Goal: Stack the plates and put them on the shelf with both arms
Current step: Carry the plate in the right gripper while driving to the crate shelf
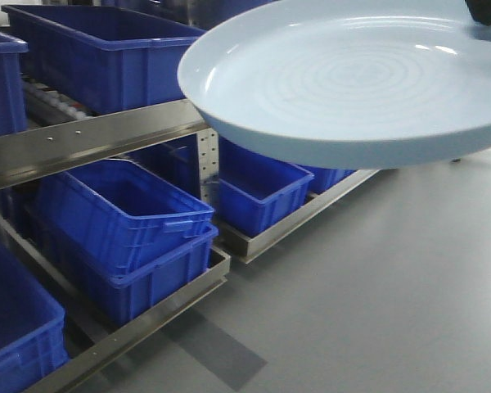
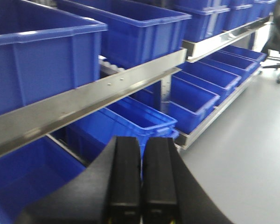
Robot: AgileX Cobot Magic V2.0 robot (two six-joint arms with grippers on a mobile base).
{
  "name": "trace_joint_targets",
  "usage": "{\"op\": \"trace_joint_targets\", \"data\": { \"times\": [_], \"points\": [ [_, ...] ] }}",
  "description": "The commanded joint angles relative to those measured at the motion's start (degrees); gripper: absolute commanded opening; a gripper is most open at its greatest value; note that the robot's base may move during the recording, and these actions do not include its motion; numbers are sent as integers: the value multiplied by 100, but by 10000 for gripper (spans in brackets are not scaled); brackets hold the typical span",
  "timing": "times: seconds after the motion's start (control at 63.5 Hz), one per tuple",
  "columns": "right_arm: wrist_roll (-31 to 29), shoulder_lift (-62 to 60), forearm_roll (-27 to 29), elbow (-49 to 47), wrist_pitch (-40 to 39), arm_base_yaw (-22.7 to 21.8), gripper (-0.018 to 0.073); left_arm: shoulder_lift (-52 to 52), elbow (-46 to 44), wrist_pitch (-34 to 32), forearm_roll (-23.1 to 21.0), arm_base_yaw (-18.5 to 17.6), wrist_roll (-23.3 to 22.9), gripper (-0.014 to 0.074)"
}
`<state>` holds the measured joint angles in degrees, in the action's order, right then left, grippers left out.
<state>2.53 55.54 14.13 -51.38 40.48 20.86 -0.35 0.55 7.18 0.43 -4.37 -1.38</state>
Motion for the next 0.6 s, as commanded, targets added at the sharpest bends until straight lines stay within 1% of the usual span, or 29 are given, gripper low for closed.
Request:
{"op": "trace_joint_targets", "data": {
  "times": [0.0, 0.583],
  "points": [
    [-25, -99, 115, -159, -397, 13, 56, -111, 132, -493, -43, -32, -5, 101],
    [-25, -99, 115, -159, -397, 13, 56, -111, 132, -493, -43, -32, -5, 101]
  ]
}}
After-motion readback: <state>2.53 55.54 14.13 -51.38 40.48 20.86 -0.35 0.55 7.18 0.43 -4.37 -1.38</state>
